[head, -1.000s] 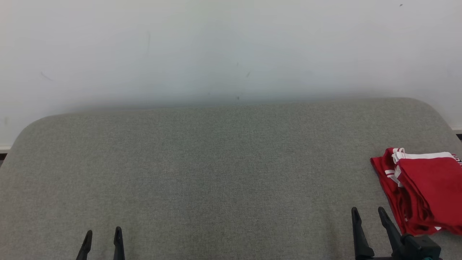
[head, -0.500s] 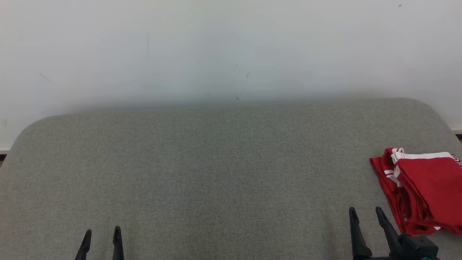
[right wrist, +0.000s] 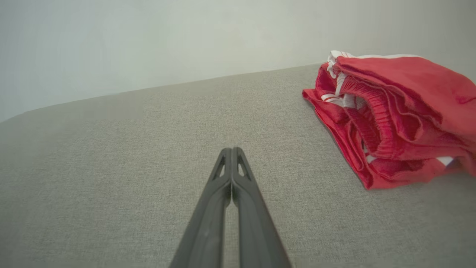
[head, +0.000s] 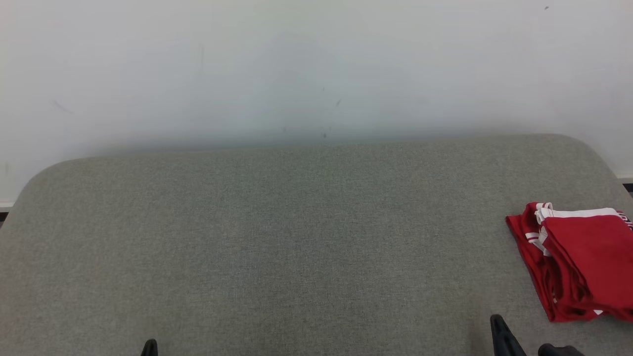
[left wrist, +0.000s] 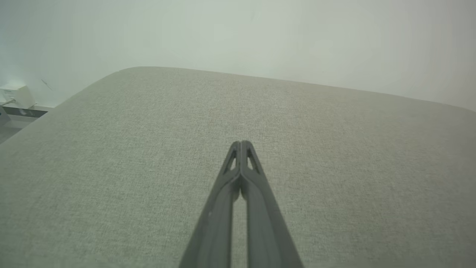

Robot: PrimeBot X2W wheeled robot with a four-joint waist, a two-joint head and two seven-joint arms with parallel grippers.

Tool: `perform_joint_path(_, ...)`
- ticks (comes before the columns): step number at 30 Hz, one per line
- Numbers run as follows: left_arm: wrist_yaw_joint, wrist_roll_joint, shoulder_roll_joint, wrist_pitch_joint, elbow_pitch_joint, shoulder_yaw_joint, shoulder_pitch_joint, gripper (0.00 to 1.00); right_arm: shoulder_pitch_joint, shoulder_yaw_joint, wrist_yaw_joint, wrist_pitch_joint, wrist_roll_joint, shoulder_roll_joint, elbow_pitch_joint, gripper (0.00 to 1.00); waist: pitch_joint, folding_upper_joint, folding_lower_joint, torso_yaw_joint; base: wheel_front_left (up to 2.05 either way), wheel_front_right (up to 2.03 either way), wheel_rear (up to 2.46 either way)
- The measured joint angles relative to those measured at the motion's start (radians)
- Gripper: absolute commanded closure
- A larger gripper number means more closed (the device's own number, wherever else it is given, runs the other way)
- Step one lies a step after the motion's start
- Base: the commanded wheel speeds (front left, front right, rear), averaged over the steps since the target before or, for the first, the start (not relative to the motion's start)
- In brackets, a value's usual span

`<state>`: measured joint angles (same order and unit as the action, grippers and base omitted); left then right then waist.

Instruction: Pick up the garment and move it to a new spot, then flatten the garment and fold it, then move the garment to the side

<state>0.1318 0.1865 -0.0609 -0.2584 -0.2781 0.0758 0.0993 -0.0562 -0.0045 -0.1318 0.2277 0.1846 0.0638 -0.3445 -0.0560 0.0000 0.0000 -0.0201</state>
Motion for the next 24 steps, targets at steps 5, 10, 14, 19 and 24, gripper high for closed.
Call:
perform_joint_path(5, 0.000, 0.021, 0.005, 0.014, -0.035, -0.002, 0.007, 1.00, -0.021, -0.001, 0.000, -0.009, 0.023, -0.002, -0.031, 1.00, 0.001, 0.0000, 0.0000, 0.000, 0.00, 0.00, 0.00)
perform_joint_path(10, 0.000, 0.121, 0.006, 0.039, -0.034, 0.000, 0.003, 1.00, -0.019, -0.008, 0.000, -0.034, 0.120, -0.003, -0.026, 1.00, 0.003, 0.0000, 0.0001, 0.001, 0.00, 0.00, 0.00)
perform_joint_path(14, 0.000, 0.193, 0.006, 0.058, -0.031, 0.001, -0.001, 1.00, -0.005, -0.013, 0.000, -0.052, 0.194, -0.003, -0.021, 1.00, 0.005, 0.0000, 0.0001, 0.002, 0.00, 0.00, 0.00)
perform_joint_path(19, 0.000, 0.280, 0.006, 0.080, -0.027, 0.004, -0.014, 1.00, -0.002, -0.020, 0.000, -0.071, 0.281, -0.004, -0.012, 1.00, 0.008, 0.0000, 0.0001, 0.002, 0.00, 0.00, 0.00)
perform_joint_path(24, 0.000, 0.366, 0.006, 0.100, -0.023, 0.005, -0.024, 1.00, 0.017, -0.026, 0.000, -0.089, 0.364, -0.005, -0.001, 1.00, 0.010, 0.0000, 0.0001, 0.003, 0.00, 0.00, 0.00)
